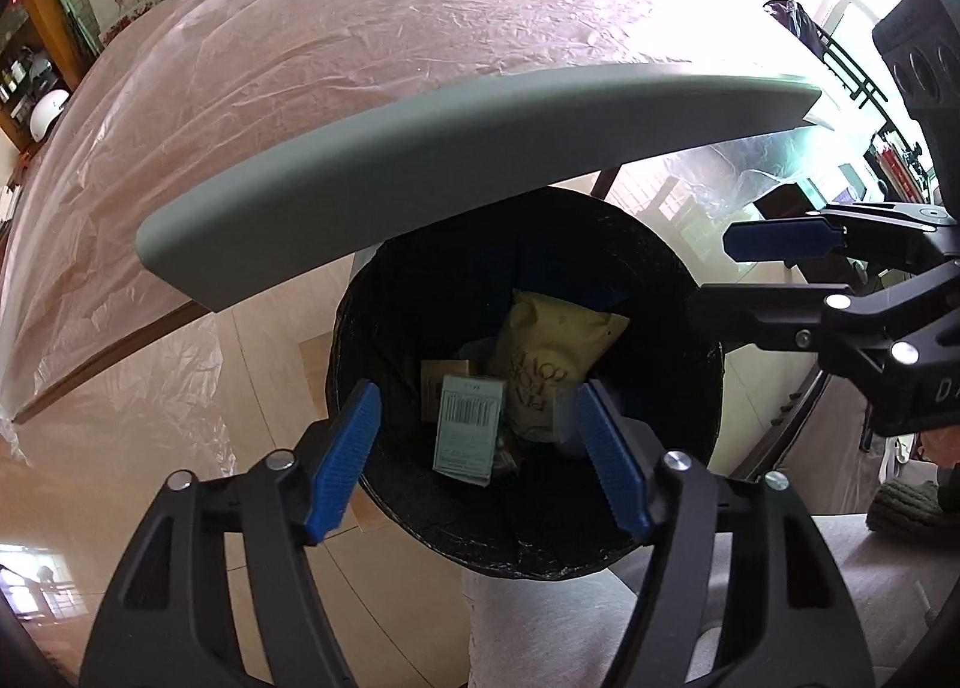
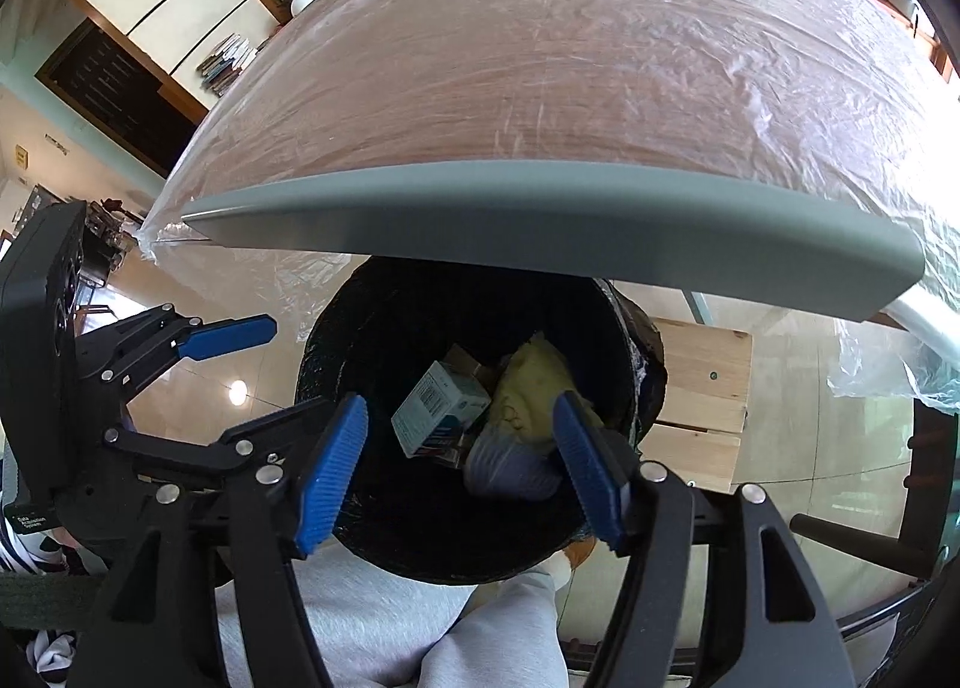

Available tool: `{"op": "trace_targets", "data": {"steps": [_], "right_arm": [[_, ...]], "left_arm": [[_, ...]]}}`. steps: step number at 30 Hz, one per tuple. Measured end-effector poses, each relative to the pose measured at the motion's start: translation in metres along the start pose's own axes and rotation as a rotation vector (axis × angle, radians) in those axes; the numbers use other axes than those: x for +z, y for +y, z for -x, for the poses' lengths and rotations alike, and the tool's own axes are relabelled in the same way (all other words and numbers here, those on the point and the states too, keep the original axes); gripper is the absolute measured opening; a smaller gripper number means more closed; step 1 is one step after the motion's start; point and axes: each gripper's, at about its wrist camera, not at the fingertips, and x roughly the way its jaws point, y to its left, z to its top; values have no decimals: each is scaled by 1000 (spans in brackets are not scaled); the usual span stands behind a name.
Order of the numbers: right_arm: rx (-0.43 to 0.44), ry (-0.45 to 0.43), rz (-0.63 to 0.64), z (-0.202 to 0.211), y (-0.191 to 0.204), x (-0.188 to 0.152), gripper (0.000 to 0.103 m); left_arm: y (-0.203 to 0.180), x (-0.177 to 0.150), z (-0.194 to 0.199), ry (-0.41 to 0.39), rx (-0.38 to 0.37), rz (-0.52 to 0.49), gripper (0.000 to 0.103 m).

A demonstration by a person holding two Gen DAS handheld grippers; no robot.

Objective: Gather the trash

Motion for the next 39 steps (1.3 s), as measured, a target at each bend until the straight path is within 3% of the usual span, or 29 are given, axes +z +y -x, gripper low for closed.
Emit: {"op": "trace_targets", "data": {"steps": [10, 16, 19, 27, 28, 34, 39], "right_arm": [[30, -22, -26, 8, -4, -3, 88], [28, -95, -34, 31, -7, -6, 99], [25, -106, -39, 37, -8, -4, 99], [-20, -166, -64, 60, -12, -2, 99], [-21, -179, -66, 65, -13, -1, 99], [-65, -332, -90, 114, -30, 35, 99], [-146, -482, -113, 151, -69, 109, 99]], "left_arm": [[-7, 1, 1, 8, 3, 27, 80], [-5, 2, 14, -26, 7, 57, 80], [-4, 2, 21, -41, 5, 81, 90], [-2, 8, 54, -147, 16, 112, 90], [-1, 10, 61, -180, 29, 115, 95], [29, 45, 110, -359, 118, 165, 101], [89, 104, 120, -426, 241, 192, 101]]}}
